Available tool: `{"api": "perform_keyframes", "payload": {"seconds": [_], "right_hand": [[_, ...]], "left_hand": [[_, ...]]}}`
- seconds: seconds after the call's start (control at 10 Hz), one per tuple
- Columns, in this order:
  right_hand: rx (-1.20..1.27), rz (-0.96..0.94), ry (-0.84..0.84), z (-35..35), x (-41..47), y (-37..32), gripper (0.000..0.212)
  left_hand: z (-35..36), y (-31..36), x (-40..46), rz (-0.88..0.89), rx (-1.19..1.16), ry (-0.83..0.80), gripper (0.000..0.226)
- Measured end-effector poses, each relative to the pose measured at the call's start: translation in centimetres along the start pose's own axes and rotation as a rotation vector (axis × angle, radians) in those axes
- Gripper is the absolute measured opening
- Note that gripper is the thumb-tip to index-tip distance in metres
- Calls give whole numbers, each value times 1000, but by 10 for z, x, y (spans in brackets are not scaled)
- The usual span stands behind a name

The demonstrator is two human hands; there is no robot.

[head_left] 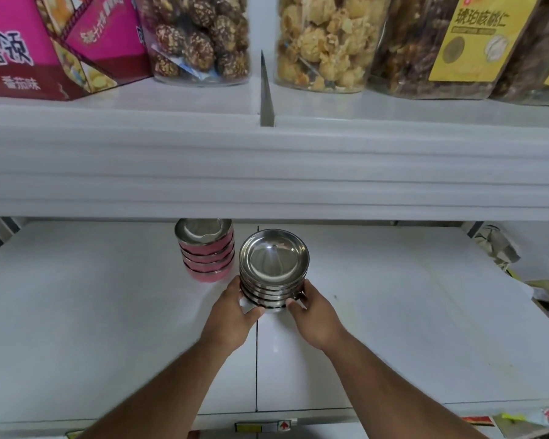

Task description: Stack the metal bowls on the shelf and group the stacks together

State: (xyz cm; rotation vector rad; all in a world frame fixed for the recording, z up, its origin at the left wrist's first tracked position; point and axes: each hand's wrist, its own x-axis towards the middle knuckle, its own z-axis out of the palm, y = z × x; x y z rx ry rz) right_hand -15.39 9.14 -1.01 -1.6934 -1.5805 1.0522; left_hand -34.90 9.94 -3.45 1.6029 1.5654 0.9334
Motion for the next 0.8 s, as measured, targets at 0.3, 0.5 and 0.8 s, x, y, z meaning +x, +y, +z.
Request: {"api": "perform_keyframes", "payload": {"seconds": [0.3,0.5,0.8], "right_hand": [[-35,49,2,-6,46,-12,40],[-46,53,14,-6,65,-16,41],[-98,116,-8,-11,61,-22,55]], "left_hand": [[4,3,45,45,74,52,62],[7,3,68,34,128,61,56],[11,7,65,-9,170,75,51]]}}
